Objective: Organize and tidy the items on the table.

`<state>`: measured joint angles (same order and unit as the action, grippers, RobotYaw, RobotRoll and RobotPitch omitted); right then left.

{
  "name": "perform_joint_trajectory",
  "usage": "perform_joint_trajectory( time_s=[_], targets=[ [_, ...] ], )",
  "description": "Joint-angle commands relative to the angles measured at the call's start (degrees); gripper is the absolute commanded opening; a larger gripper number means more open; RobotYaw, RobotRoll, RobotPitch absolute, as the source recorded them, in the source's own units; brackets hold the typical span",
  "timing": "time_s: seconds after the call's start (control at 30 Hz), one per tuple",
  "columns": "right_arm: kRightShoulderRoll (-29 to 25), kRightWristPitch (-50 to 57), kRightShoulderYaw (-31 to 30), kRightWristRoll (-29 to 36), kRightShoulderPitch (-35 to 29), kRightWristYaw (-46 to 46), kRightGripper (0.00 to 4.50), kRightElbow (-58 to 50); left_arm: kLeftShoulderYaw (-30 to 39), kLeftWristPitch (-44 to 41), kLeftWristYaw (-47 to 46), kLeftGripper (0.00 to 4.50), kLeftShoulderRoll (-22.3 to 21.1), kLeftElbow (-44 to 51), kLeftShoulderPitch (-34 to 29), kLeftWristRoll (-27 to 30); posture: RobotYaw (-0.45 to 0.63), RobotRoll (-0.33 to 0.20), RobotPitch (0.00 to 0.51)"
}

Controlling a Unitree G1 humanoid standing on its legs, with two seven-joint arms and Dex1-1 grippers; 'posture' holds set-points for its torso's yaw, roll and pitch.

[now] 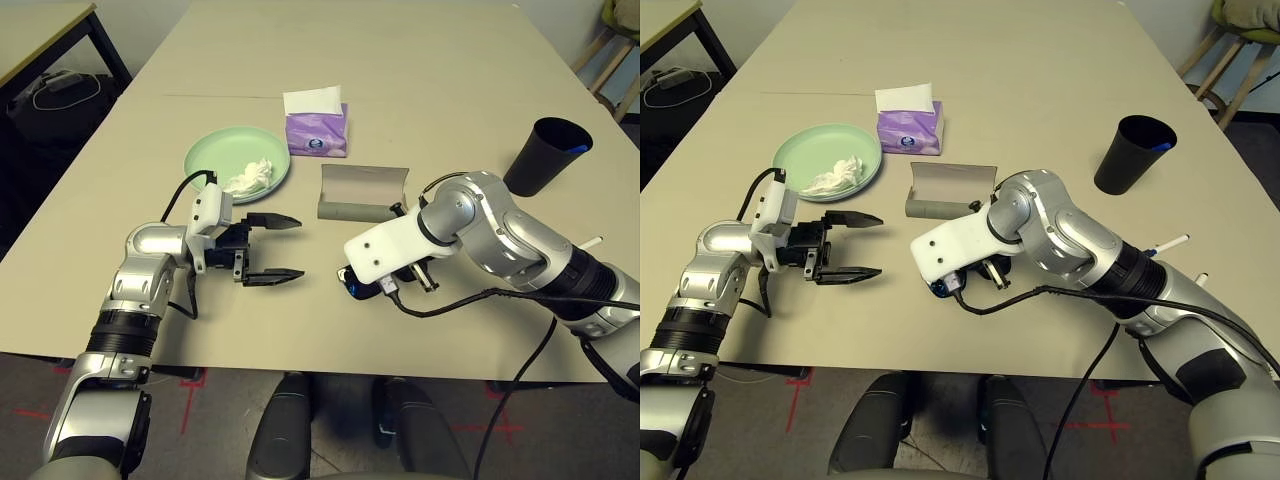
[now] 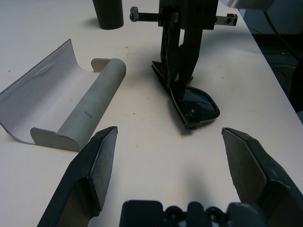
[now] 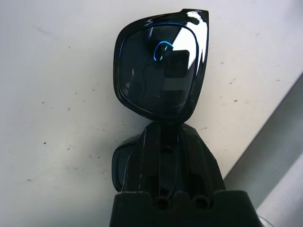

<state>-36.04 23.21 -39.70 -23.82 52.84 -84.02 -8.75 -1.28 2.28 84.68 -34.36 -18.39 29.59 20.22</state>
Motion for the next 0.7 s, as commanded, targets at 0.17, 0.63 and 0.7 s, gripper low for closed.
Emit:
perform_joint_trajectory(
  time_s=[0.17,0.63,0.7],
  targets=[
    [-0.9,-0.49,2.46,2.03,0.66,-1.64,0.39,-2.97,-0.66,-0.73,0.17,4.5,-0.63,0.93,-0.25,0.08,0.23,0.0,0.164],
    [2.04,9.66,6.44,5.0,8.4,-2.26,0.39,-2.27,0.05,0.41,0.05,4.5,-1.22,0.46,0.26,-0.04,0.22,0.0,0.154],
    [3.15,10.85,6.65,5.03,9.83,-1.06,0.39,0.13,0.09,1.34,0.24,4.5,-1.25,0.42,0.24,-0.06,0.22,0.0,0.154]
  ],
)
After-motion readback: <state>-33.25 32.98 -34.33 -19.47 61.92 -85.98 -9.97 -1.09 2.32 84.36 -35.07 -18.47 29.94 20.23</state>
